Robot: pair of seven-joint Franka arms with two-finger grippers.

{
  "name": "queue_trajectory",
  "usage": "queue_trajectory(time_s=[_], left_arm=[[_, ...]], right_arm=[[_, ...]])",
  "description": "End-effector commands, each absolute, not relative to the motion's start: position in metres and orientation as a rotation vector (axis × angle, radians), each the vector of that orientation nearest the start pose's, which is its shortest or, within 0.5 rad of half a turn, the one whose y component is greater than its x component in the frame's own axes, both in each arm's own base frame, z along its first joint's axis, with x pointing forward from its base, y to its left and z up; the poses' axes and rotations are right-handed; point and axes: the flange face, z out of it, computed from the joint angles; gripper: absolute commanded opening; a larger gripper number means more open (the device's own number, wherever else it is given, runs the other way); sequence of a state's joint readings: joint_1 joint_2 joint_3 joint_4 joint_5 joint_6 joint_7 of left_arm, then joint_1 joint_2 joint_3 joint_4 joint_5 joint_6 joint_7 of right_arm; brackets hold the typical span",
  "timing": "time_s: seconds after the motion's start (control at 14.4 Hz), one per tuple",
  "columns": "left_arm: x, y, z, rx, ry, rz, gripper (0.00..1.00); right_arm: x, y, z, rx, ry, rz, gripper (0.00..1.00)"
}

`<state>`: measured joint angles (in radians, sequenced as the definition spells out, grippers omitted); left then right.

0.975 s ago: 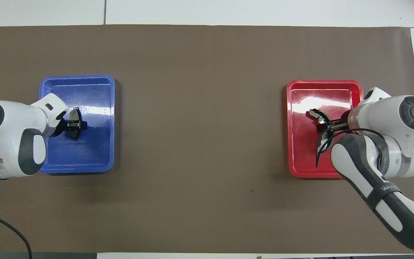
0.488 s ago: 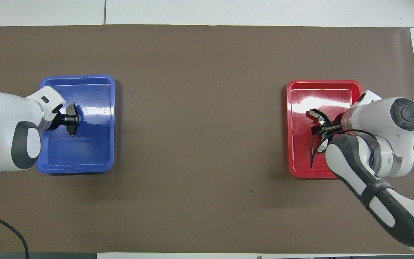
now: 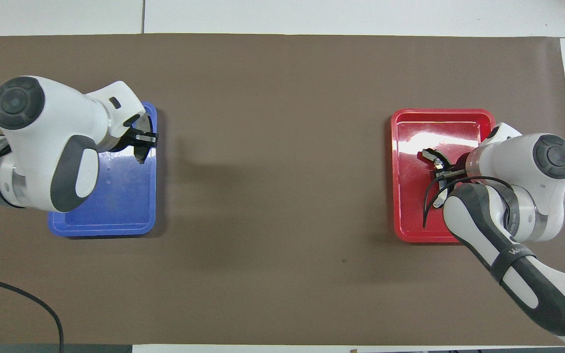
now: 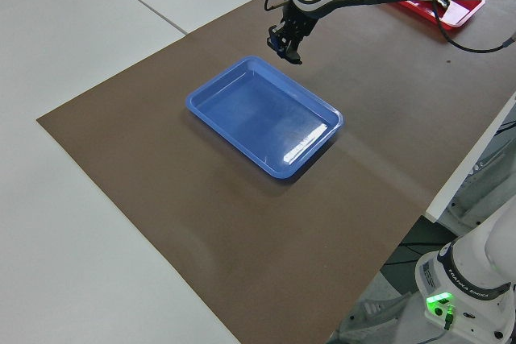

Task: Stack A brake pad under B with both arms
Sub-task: 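Carry the pad toward the table center while the right gripper lifts the shoe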

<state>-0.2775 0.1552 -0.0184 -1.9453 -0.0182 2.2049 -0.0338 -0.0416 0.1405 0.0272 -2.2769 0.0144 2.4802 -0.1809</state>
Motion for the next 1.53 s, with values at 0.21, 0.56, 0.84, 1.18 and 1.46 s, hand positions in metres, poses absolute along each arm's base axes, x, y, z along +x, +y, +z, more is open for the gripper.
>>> queue_trajectory(time_s=[0.21,0.56,0.84,1.18,1.46], left_arm=[[0.516,-0.331,0.412,-3.187,0.403,-0.208,0.01],[0.480,-0.431,0.354,-3.191,0.322,-0.171,0.01],[0.478,-0.476,0.321,-3.190,0.223,-0.206,0.01],[0.481,-0.475,0.315,-3.200,0.215,-0.226,0.40],[0.489,-0.465,0.318,-3.193,0.183,-0.223,0.99]], right_arm=[[0.538,-0.006,0.301,-3.114,-0.204,-0.099,0.00],[0.553,-0.006,0.331,-3.112,-0.189,-0.051,0.00],[0.561,-0.007,0.343,-3.120,-0.191,-0.050,0.00],[0.578,-0.005,0.381,-3.119,-0.180,-0.012,0.00],[0.583,-0.003,0.392,-3.120,-0.180,-0.002,0.00]])
